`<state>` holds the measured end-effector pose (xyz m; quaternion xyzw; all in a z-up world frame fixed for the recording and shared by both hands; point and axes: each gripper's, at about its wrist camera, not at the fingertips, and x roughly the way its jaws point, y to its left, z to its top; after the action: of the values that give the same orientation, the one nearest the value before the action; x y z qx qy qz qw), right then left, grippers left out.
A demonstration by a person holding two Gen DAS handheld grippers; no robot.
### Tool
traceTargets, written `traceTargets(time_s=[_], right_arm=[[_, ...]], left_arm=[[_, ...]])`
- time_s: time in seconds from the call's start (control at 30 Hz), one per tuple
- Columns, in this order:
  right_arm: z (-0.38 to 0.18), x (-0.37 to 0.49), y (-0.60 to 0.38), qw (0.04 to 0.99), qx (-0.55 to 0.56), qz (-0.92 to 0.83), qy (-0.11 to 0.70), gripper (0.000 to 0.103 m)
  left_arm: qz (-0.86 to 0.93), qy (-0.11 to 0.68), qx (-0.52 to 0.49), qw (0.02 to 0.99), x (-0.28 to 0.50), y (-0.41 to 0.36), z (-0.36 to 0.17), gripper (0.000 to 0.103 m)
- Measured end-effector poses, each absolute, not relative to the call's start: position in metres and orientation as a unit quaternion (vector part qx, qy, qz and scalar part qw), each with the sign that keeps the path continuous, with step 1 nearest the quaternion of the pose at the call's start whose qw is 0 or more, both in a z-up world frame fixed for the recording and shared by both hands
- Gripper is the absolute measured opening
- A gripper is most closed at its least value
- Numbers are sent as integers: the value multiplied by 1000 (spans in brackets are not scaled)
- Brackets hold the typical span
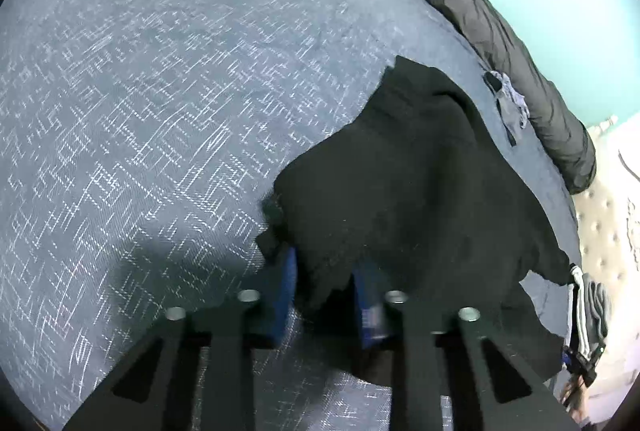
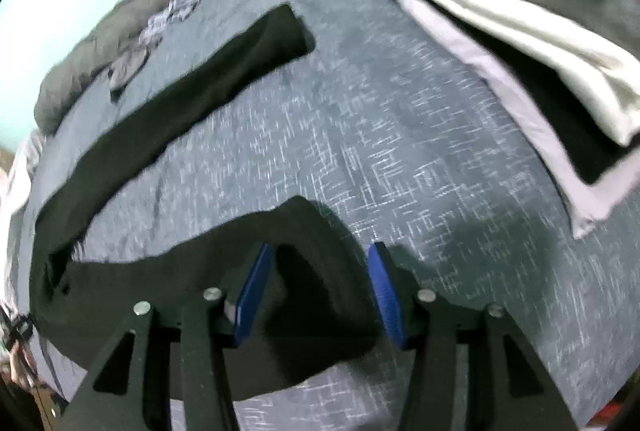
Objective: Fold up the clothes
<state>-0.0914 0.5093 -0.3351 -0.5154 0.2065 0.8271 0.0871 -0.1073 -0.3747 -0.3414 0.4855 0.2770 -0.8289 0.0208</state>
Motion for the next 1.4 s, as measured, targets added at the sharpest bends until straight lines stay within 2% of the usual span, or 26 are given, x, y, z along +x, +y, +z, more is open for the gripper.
traceTargets(time_s=[0.07, 0.1, 0.17, 0.2, 0.27, 0.4, 0.57, 0.77, 0.87, 0.9, 0.93, 0.97, 1.03, 1.13, 1.2, 1.27, 1.4], right_arm=[[-340, -94, 506, 63, -526, 824, 200, 48], [-340, -94, 504, 53, -527, 825, 198, 33], [-339, -91, 500, 35, -524, 828, 197, 17], [-336, -89, 499, 30, -522, 829, 198, 12], [-327, -85, 500, 21, -515, 834, 198, 6], [-300, -78, 503, 13, -493, 848, 195, 5], [-277, -66, 511, 21, -480, 857, 189, 5], [-328, -58, 518, 55, -535, 823, 181, 5], [-344, -60, 513, 70, -545, 818, 173, 11], [-344, -62, 512, 75, -546, 817, 166, 15], [-339, -65, 508, 85, -547, 820, 146, 18], [-335, -67, 506, 94, -545, 823, 127, 23], [-318, -71, 506, 106, -530, 836, 99, 24], [-298, -84, 505, 99, -505, 851, 106, 31], [-286, -94, 504, 91, -489, 860, 115, 43], [-274, -104, 504, 84, -472, 869, 123, 50], [-277, -145, 490, 52, -470, 870, 141, 50]], left_arm=[[-835, 273, 478, 20, -105, -375, -337, 14], [-838, 271, 474, 20, -103, -375, -334, 11], [-844, 269, 464, 22, -99, -376, -328, 10], [-848, 269, 457, 23, -95, -377, -323, 9], [-852, 271, 447, 22, -88, -380, -314, 8], [-857, 274, 437, 26, -77, -391, -300, 8], [-853, 289, 434, 29, -68, -398, -301, 8], [-830, 294, 473, 26, -69, -391, -329, 11], [-821, 297, 487, 34, -69, -391, -335, 25], [-820, 297, 487, 41, -68, -394, -331, 38], [-823, 291, 486, 45, -67, -395, -325, 41], [-827, 283, 483, 43, -68, -395, -317, 42], [-839, 260, 475, 50, -70, -396, -299, 46], [-850, 249, 460, 62, -78, -405, -281, 50], [-857, 240, 453, 57, -94, -404, -272, 54], [-862, 232, 447, 50, -111, -403, -263, 55], [-856, 240, 458, 7, -162, -389, -265, 61]])
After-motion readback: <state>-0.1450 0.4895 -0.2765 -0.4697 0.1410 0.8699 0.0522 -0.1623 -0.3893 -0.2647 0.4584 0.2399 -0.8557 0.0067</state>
